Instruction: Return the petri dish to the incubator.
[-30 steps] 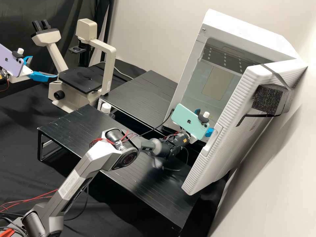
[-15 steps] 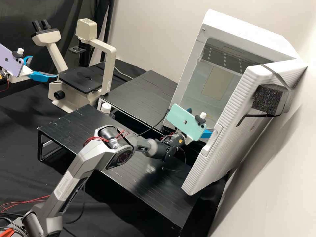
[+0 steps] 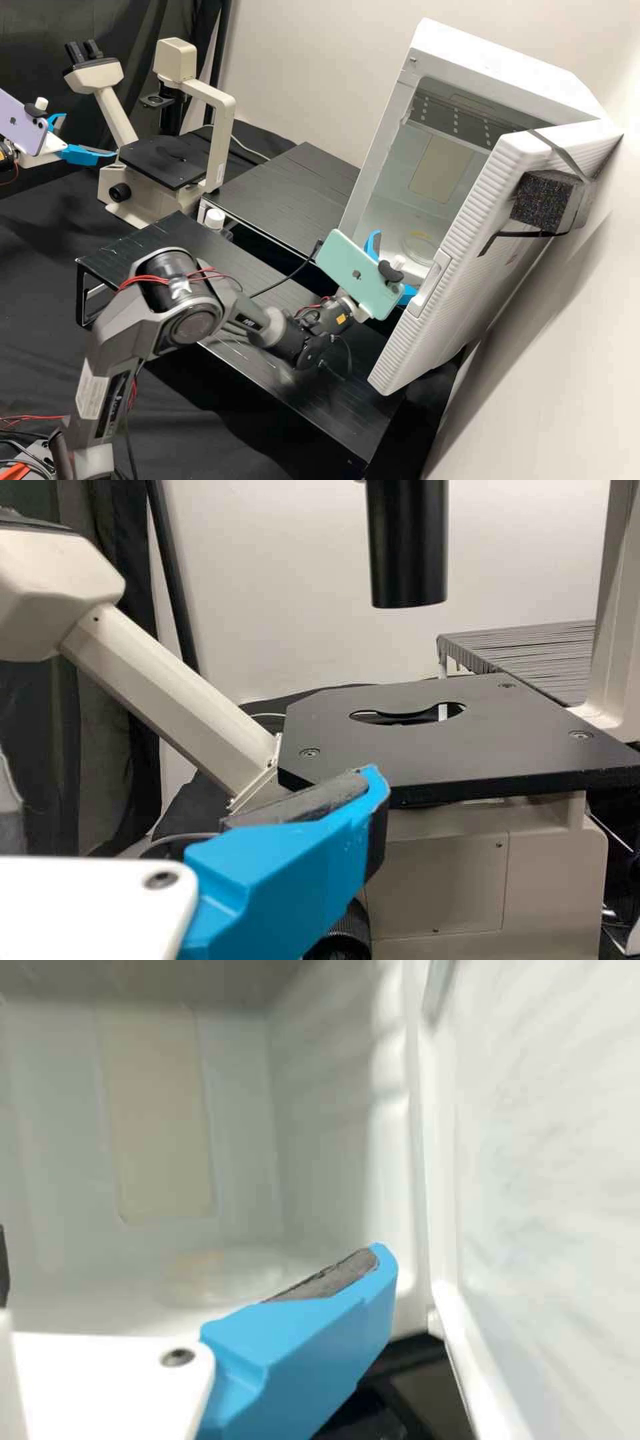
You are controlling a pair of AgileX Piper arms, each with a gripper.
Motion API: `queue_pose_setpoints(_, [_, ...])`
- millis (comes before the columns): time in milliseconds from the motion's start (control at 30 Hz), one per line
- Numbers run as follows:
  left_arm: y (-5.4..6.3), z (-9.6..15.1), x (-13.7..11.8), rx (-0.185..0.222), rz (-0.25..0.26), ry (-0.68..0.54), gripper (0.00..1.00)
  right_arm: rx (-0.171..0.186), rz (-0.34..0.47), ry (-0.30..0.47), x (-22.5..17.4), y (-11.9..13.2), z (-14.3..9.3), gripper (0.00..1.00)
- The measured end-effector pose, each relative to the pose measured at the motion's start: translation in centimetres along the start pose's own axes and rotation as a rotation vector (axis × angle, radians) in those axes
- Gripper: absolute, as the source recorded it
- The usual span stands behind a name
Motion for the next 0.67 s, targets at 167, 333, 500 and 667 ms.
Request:
queue_pose_setpoints(167, [0.0,0.0,0.0,0.000,0.000,0.000,1.00,0.006,0.025,0.053,-4.9,0.1,-1.8,1.00])
queue_pose_setpoints(333, [0.0,0.0,0.0,0.000,0.000,0.000,1.00,0.013,0.010,0.035,-10.1,-0.4,-3.4,1.00])
queue_pose_setpoints(500, [0.0,0.0,0.0,0.000,0.000,0.000,1.00,0.094,0.001,0.063,-14.5,-0.9,-5.0,1.00])
queue_pose_setpoints(667, [0.0,0.0,0.0,0.000,0.000,0.000,1.00,0.163,-0.003,0.115,-18.4,-1.5,-6.4,1.00])
